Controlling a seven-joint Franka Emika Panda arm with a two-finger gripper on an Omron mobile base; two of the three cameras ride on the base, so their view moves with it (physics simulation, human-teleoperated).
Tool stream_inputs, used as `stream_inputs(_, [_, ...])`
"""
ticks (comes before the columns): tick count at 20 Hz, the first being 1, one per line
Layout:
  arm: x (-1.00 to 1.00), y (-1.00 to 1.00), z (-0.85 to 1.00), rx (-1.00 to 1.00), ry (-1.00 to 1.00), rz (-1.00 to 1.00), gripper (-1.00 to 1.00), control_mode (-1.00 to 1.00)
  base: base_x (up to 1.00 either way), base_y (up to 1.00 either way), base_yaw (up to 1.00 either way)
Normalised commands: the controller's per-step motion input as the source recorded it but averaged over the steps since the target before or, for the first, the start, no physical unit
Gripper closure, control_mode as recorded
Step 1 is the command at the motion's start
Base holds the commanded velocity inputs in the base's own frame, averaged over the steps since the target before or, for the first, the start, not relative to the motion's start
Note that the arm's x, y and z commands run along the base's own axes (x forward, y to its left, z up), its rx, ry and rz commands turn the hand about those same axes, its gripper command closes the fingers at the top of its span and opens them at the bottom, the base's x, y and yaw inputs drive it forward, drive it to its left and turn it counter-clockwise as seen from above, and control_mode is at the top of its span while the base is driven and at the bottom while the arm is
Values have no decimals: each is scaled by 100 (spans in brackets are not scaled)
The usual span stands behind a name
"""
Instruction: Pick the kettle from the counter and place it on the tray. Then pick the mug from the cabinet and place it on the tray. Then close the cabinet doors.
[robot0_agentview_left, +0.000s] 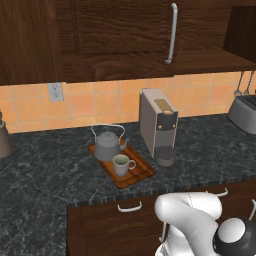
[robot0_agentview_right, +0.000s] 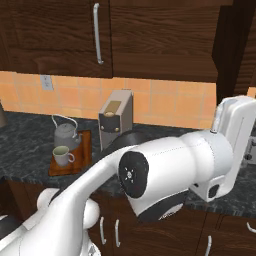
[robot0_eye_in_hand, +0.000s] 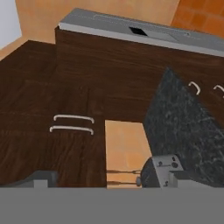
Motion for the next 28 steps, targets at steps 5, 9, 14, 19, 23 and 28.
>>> stream_inputs(5, [25,-57,0,0,0,2,-100,-100,0,0,0])
stream_inputs(9, [28,-50,-11,0,1,16,-100,-100,0,0,0])
stream_inputs(14, [56,-27,-3,2,0,27,-100,-100,0,0,0])
stream_inputs(19, [28,-3,-5,-2,0,25,-100,-100,0,0,0])
stream_inputs(23, [20,0,0,-8,0,22,-100,-100,0,0,0])
stream_inputs(28, [27,15,-1,-9,0,20,-100,-100,0,0,0])
